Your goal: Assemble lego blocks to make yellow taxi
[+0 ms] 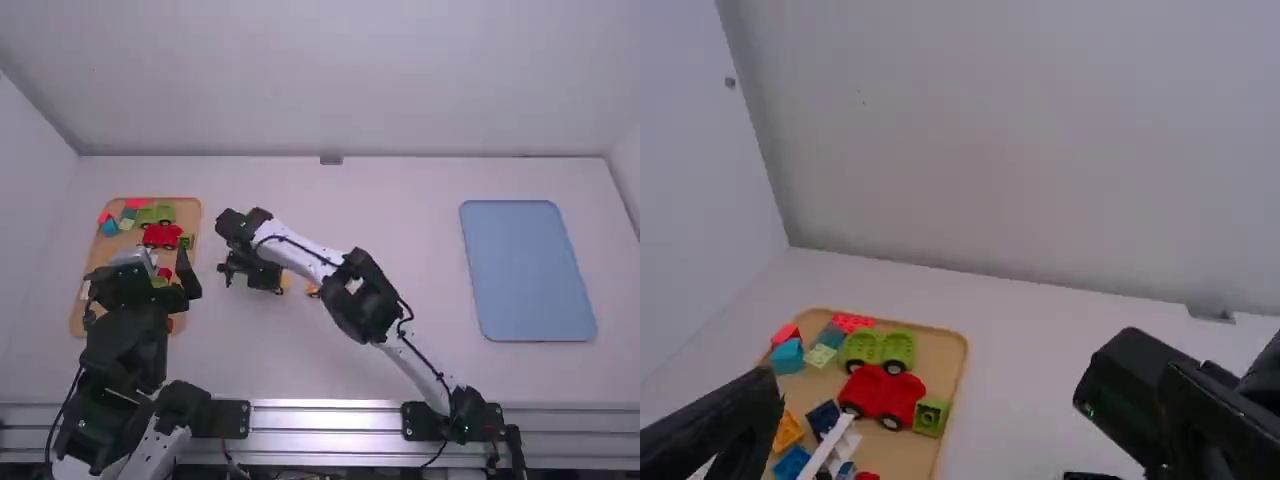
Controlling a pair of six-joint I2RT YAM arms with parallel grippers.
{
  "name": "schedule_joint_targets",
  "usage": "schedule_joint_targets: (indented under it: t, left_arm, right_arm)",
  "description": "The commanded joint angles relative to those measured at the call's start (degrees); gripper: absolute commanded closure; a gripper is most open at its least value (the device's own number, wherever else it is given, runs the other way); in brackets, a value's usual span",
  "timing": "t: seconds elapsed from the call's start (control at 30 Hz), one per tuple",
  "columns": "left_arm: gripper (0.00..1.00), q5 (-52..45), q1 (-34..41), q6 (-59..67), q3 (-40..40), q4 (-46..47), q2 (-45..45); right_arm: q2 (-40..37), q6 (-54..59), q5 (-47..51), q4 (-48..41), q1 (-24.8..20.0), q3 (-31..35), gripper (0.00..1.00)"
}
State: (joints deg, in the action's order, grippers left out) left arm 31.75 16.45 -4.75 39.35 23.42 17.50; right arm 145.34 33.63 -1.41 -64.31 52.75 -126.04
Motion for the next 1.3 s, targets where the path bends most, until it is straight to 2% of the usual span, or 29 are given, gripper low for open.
schedule_joint_targets:
  t: [0.0, 0.03, 0.07, 0.27, 0.3, 0.33, 0.37, 0.4, 0.5, 0.7, 0.87, 1.0, 1.1, 1.2, 1.23, 1.27]
  left_arm:
    - [0.01, 0.7, -0.3, 0.1, -0.4, 0.0, -0.2]
    - [0.01, 0.7, -0.3, 0.0, -0.4, 0.0, -0.2]
    - [0.01, 0.7, -0.3, 0.0, -0.5, 0.0, -0.2]
    - [0.01, 0.7, -0.3, 0.2, -1.8, -1.4, -0.2]
    - [0.01, 0.7, -0.3, 0.0, -2.0, -1.5, -0.2]
    - [0.01, 0.7, -0.3, 0.0, -2.0, -1.4, -0.2]
    - [0.01, 0.7, -0.3, 0.0, -2.0, -1.4, -0.2]
    - [0.01, 0.7, -0.3, 0.0, -2.0, -1.4, -0.2]
    - [0.01, 0.7, -0.3, -0.5, -2.0, -1.4, -0.2]
    - [0.01, 0.0, -0.3, -1.2, -1.9, -3.1, -0.2]
    - [0.01, -6.3, -0.3, 0.7, -0.2, -4.0, -0.2]
    - [0.01, -7.5, -0.3, 1.7, 1.4, -3.7, 0.7]
    - [0.01, -8.9, -0.3, 1.8, 2.4, -3.7, 3.1]
    - [0.01, -10.1, -0.3, 3.3, 3.5, -3.8, 6.6]
    - [0.01, -10.2, -0.3, 3.2, 3.8, -3.8, 7.9]
    - [0.01, -10.2, -0.3, 3.0, 4.5, -3.6, 10.4]
  right_arm:
    - [0.9, 0.1, -3.8, -0.3, -0.7, -1.5, 0.78]
    - [0.9, -0.2, -3.7, -0.2, -0.9, -1.5, 0.76]
    - [0.9, -0.4, -3.5, 0.5, -1.0, -1.4, 0.70]
    - [0.9, 1.3, -3.5, 0.8, -0.3, -1.0, 0.67]
    - [0.9, 1.0, -3.2, 0.9, -0.1, -1.0, 0.56]
    - [0.9, 1.2, -3.3, 0.8, 0.0, -1.0, 0.28]
    - [0.9, 1.4, -3.3, 0.9, 0.2, -1.0, 0.26]
    - [0.9, 1.3, -3.1, 1.2, 0.5, -1.1, 0.01]
    - [0.9, 0.6, -2.7, 1.3, 0.4, -2.0, 0.01]
    - [-0.5, -0.7, -6.1, -4.1, -2.4, -9.0, 0.01]
    - [-5.4, 2.8, -14.0, -3.7, -6.3, -10.7, 0.02]
    - [-11.0, 3.0, -15.9, -3.1, -9.4, -10.6, 0.01]
    - [-14.4, 2.8, -17.6, -1.9, -11.4, -9.8, 0.02]
    - [-18.4, 1.1, -18.1, 2.5, -13.2, -6.0, 0.02]
    - [-20.0, 0.4, -17.7, 4.4, -13.7, -3.7, 0.02]
    - [-23.3, -1.3, -17.7, 9.6, -14.3, 2.0, 0.02]
